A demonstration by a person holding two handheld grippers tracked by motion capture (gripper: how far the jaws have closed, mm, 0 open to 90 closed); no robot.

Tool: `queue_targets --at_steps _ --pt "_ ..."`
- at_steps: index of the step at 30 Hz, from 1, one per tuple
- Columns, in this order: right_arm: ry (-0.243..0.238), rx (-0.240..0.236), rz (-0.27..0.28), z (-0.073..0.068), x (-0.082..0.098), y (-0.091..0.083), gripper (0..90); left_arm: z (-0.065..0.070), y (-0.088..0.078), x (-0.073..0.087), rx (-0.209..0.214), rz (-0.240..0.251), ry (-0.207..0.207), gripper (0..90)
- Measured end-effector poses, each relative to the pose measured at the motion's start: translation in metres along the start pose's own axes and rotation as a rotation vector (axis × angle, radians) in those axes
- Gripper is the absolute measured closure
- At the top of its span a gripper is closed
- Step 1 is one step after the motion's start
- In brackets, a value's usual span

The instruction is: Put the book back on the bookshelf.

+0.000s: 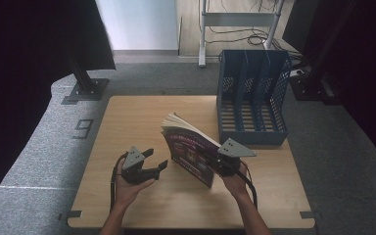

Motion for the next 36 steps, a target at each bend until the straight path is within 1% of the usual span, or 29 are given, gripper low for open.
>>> queue_targets --at_steps 2,8,13,18,23,28,36 --pt "0.007 0.012 0.002 0.002 0.000 0.000 81.7 -0.003 0.000 0.004 -0.004 -0.015 -0.004 27.2" --pt "0.025 0.028 0.003 0.006 0.000 0.000 81.8 -0.007 -0.004 0.011 -0.014 -0.018 -0.031 27.6" --pt "0.076 0.060 0.013 0.014 0.000 -0.001 81.9 -0.009 -0.005 0.014 -0.027 -0.025 -0.048 27.9" --pt "0.134 0.092 0.033 0.024 -0.001 -0.006 81.9 -0.007 -0.003 0.015 -0.022 -0.027 -0.053 28.1" --pt "0.131 0.122 0.066 0.028 -0.007 -0.012 82.0 -0.006 -0.002 0.017 -0.024 -0.032 -0.055 28.1" --pt "0.141 0.126 0.091 0.030 -0.012 -0.018 82.0 -0.006 -0.003 0.016 -0.024 -0.029 -0.058 28.2" --pt "0.137 0.130 0.090 0.031 -0.014 -0.020 82.0 -0.008 -0.002 0.018 -0.024 -0.037 -0.070 28.3"
Point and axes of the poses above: each handheld gripper's, and its own axes: y roughly forward along the jaws, x roughly out of its underside, z roughly to its right, the point moved 10 cm from there along y, roughly forward along the jaws, and after that the axes turned 6 degrees about z, right-handed, at the moved point
